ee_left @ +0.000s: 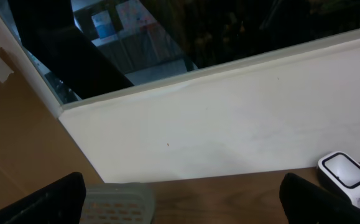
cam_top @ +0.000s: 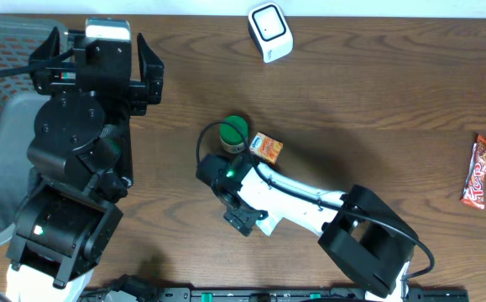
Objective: Scan the item barcode
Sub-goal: 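Reach the right gripper to the wipes pack and grasp it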
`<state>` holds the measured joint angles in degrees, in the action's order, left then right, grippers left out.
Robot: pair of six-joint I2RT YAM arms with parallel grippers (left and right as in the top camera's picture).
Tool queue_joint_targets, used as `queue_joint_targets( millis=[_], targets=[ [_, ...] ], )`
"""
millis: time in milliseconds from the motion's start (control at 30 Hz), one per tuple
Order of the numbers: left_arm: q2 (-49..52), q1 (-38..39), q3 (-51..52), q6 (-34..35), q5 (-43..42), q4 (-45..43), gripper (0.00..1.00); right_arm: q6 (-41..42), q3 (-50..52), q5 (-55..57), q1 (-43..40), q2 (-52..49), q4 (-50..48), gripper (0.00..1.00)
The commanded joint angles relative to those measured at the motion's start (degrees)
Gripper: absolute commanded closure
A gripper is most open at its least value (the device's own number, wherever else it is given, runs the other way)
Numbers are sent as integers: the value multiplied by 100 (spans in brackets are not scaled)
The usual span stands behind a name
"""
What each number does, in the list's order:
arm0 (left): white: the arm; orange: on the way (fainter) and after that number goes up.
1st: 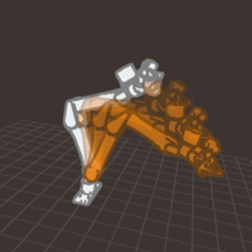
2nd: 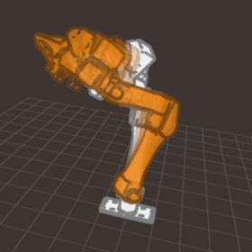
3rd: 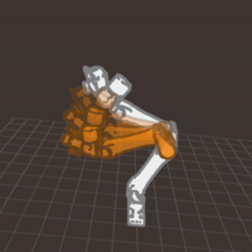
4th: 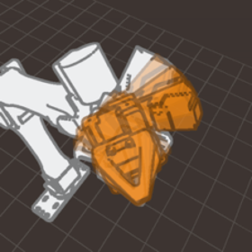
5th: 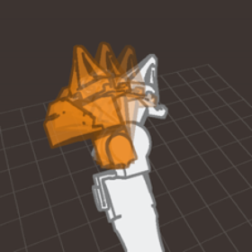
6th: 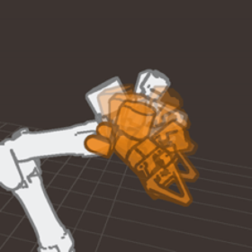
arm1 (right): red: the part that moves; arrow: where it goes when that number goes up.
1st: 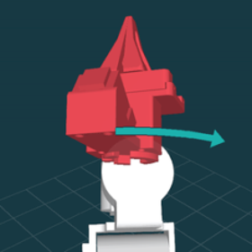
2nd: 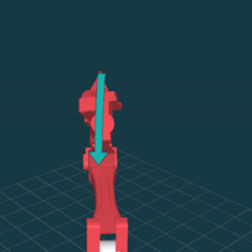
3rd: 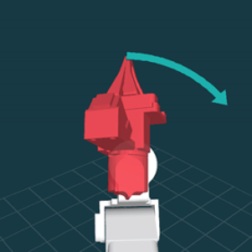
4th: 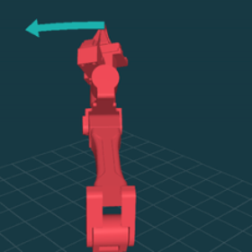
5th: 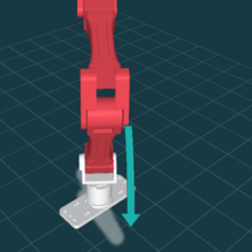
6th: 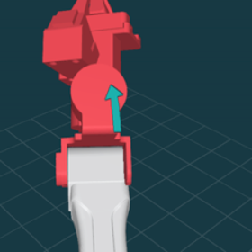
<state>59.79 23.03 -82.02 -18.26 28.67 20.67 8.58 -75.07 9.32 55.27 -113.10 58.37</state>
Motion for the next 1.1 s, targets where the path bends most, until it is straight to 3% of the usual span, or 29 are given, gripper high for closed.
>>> queue_joint_targets(
  millis=[0,67,167,267,733,933,1067],
  targets=[
    [-33,-24,-92,-55,33,-9,0,105,258,181,72,-70,-92,16],
    [-33,-24,-92,-55,33,-9,0,107,420,181,70,-70,-175,34],
    [-33,-24,-92,-57,35,-9,0,236,566,299,68,-70,-232,76],
    [-33,-24,-92,-55,33,-9,0,365,533,553,66,-70,-221,99],
    [-33,-24,-92,-55,35,-9,0,433,-1064,164,-313,407,890,99],
    [-33,-24,-92,-55,33,-9,0,1366,-1294,-68,-1351,614,745,99],
    [-33,-24,-92,-55,35,-9,0,2461,-1292,-354,-2122,595,413,99]
  ],
)
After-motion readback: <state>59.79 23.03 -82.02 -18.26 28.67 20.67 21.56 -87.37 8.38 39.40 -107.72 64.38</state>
